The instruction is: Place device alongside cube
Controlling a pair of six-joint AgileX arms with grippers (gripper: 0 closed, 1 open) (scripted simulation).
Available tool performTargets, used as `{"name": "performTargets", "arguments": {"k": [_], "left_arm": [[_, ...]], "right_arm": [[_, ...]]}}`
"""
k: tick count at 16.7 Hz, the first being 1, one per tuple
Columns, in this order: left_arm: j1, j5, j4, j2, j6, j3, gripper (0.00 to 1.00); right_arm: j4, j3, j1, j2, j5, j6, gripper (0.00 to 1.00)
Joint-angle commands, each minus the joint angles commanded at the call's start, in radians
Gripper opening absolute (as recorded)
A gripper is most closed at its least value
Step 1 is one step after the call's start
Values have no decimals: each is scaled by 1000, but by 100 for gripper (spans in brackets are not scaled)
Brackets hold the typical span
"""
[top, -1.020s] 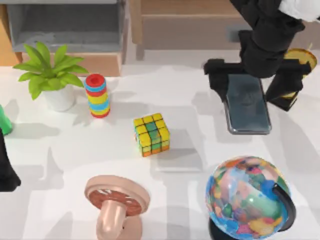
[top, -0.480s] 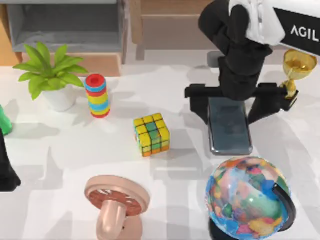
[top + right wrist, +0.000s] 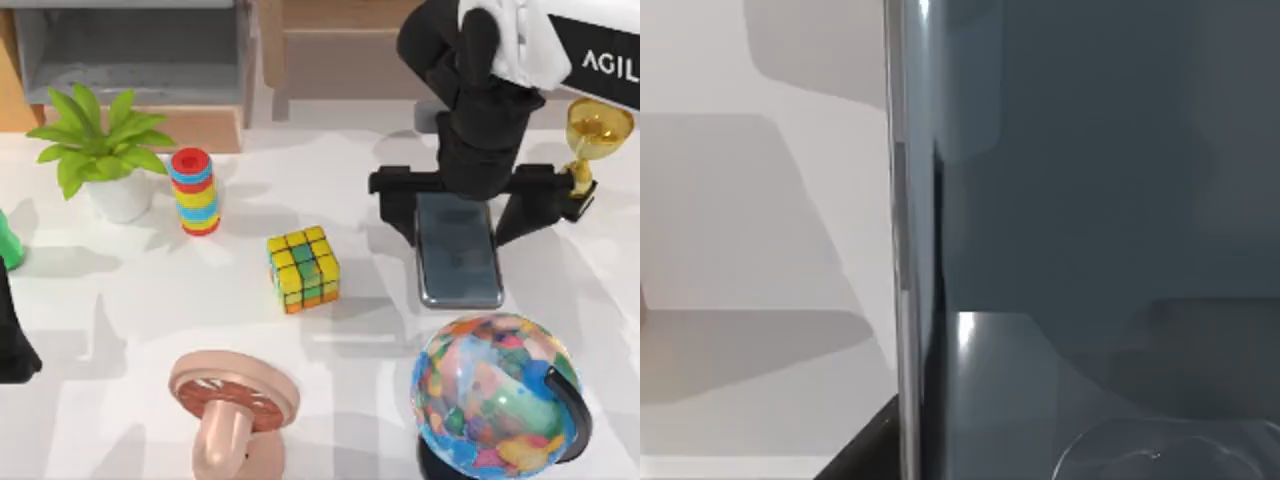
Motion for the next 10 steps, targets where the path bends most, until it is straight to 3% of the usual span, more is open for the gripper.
{"name": "performTargets", "arguments": {"k": [10], "left_arm": [[0,0,0,0,0,0,100]], "right_arm": [[31,28,1,-49,-3,-2,0]]}}
